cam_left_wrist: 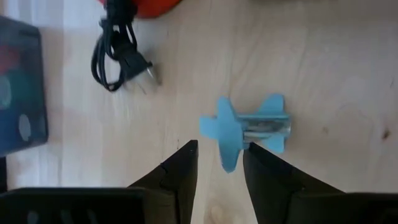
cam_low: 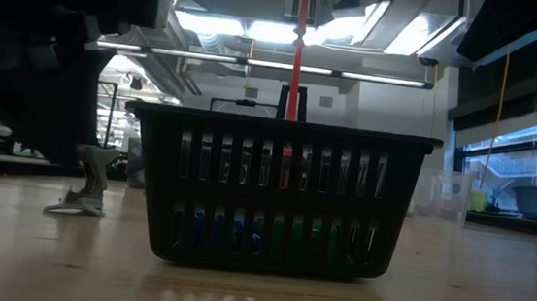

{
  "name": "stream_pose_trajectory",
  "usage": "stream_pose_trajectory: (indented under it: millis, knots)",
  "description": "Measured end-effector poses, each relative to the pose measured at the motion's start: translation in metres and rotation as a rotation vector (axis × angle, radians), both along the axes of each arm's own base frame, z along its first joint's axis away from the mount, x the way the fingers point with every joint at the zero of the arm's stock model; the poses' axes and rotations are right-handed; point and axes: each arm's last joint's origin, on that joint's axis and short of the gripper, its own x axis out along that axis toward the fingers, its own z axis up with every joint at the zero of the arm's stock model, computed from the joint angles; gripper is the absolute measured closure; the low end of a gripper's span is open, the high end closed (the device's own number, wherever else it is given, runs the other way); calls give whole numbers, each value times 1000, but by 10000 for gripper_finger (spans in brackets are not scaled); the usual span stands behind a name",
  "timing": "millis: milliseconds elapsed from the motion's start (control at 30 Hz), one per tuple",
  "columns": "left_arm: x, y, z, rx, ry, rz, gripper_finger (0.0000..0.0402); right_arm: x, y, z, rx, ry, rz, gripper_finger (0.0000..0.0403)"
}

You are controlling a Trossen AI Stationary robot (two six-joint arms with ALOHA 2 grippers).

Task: Pick and place Stapler, Stapler remover, tape
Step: Put the light blue staple remover into the transparent bin

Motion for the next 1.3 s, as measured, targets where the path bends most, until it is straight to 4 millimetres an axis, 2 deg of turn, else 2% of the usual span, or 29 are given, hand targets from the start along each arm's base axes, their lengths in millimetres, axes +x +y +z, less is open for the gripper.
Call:
stream_pose_trajectory:
  millis: [200, 300, 400, 600, 733, 867, 1033, 1167, 1300]
  knots:
    - [5, 3, -1, -16, -3, -5, 288, 0, 0, 0, 0, 0, 0, 198]
    - [7, 6, -1, -42, 19, 12, 320, 0, 0, 0, 0, 0, 0, 198]
    - [8, 8, -1, -55, 37, 17, 381, 0, 0, 0, 0, 0, 0, 198]
    - [3, 5, 5, -48, 9, 13, 398, 0, 0, 0, 0, 0, 0, 198]
    - [-11, -3, 30, -29, -103, 6, 398, 0, 0, 0, 0, 0, 0, 198]
    - [-34, -6, 56, -35, -258, 2, 398, 0, 0, 0, 1, -2, 0, 198]
    - [-56, -6, 81, -60, -510, -32, 398, 4, 3, 0, -2, -52, 16, 198]
    - [-53, 6, 89, -73, -552, -69, 398, 23, 15, 1, 48, -61, 218, 198]
    - [-28, 27, 90, -100, -504, -72, 399, 52, 22, 9, 122, -91, 496, 198]
